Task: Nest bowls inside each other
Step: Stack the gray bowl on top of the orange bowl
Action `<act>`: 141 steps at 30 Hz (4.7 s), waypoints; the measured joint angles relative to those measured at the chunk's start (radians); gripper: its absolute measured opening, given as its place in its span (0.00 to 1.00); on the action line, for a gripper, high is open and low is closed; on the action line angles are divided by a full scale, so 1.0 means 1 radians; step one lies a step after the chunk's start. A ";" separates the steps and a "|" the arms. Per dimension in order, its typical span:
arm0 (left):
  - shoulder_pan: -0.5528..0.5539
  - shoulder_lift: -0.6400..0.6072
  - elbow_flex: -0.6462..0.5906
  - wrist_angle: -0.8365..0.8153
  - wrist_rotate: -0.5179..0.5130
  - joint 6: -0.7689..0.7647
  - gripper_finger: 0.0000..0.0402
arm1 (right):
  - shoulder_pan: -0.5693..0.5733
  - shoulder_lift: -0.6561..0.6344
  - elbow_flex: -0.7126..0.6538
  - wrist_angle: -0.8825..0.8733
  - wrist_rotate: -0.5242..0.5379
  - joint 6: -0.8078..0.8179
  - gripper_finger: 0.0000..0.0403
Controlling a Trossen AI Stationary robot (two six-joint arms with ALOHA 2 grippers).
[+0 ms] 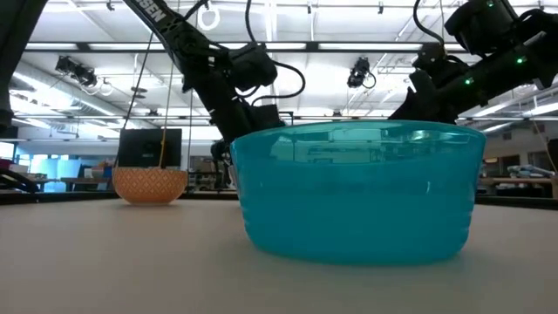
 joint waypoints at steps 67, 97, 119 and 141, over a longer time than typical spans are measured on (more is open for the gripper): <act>-0.378 -0.414 -0.029 -0.322 -0.458 -0.203 0.44 | 0.052 0.711 0.692 0.130 -0.043 -0.441 0.06; -0.390 -0.369 0.180 -1.165 -0.141 -0.217 0.01 | 0.156 0.665 0.692 0.073 0.156 -0.500 0.39; -0.895 -0.599 -0.050 -0.884 0.428 -0.392 0.01 | 0.150 0.522 0.692 -0.179 0.141 -0.256 0.49; -0.966 -0.635 -0.389 -0.546 0.365 -0.473 0.01 | 0.129 0.523 0.691 -0.185 0.127 -0.205 0.49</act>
